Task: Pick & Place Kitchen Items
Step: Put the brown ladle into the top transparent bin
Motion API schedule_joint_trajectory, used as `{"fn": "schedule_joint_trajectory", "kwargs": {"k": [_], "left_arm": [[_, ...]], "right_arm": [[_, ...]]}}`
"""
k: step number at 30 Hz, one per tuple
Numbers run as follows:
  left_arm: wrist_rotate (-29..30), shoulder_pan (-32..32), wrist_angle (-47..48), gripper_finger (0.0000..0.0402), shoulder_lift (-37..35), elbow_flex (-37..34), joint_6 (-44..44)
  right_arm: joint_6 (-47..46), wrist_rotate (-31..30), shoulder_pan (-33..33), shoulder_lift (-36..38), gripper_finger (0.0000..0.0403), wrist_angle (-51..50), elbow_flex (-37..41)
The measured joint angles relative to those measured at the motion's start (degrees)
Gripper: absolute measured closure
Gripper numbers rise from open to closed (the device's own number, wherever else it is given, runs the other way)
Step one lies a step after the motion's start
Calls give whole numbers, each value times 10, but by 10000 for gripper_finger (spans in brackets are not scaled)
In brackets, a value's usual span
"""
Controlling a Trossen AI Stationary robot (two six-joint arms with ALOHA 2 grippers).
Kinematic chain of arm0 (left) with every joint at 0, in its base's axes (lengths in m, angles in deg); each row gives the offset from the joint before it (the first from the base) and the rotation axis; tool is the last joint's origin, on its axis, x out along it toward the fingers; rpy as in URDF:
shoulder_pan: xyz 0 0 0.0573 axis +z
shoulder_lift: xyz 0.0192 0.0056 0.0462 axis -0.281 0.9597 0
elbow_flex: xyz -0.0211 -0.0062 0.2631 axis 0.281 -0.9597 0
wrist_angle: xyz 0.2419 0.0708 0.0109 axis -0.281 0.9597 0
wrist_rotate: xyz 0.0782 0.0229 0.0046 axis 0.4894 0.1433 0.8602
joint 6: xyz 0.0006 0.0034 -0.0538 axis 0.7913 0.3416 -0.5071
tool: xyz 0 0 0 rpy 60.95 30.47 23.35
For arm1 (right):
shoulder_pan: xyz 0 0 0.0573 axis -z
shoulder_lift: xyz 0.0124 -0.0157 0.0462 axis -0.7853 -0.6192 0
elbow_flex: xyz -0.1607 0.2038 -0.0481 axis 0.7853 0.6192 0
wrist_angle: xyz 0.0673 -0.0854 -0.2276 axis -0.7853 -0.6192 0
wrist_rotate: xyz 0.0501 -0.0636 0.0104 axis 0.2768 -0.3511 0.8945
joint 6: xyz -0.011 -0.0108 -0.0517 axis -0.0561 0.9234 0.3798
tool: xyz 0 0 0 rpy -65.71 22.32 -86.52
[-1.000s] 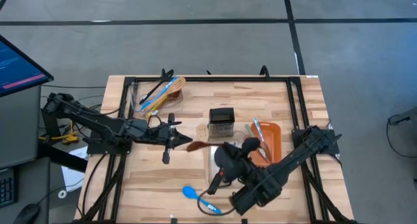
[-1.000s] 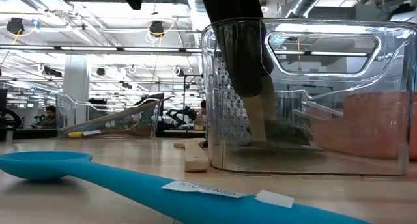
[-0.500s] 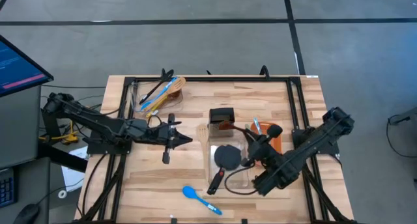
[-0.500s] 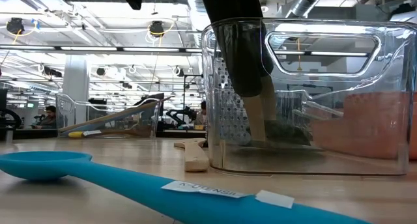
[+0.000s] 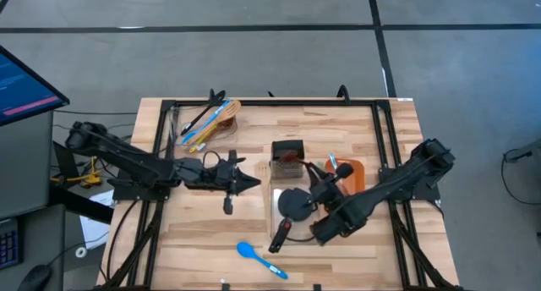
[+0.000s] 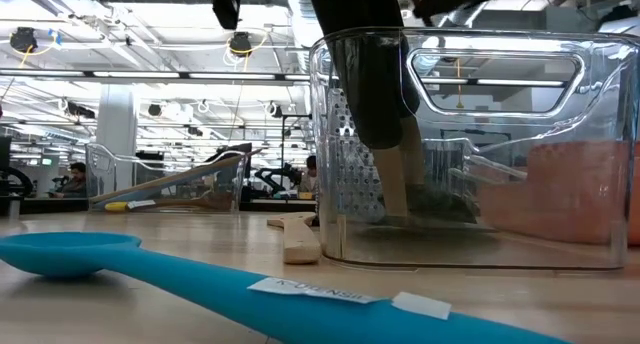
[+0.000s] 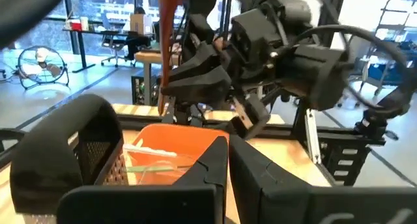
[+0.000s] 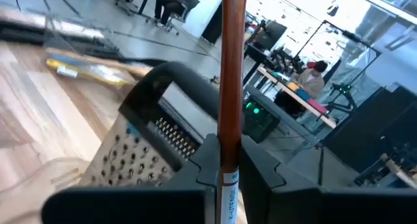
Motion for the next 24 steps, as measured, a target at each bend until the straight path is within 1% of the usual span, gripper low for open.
{"fn": "schedule_joint_trajectory", "kwargs": {"k": [4, 9, 15, 18, 20, 24], "left_arm": [[0, 6, 0, 400, 18, 0, 0], [0, 6, -2, 400, 24, 0, 0], [1, 5, -4, 400, 20, 0, 1], [1, 11, -9, 400, 21, 0, 31], [0, 20, -17, 397, 21, 0, 34], [1, 45, -46, 379, 21, 0, 34]], "right_arm": [[31, 2, 9, -32, 380, 50, 0], [35, 5, 10, -57, 380, 92, 0], [40, 16, 8, -53, 380, 114, 0], [82, 16, 9, -50, 380, 138, 0], [115, 17, 10, -50, 380, 160, 0], [182, 17, 15, -50, 380, 203, 0]]}}
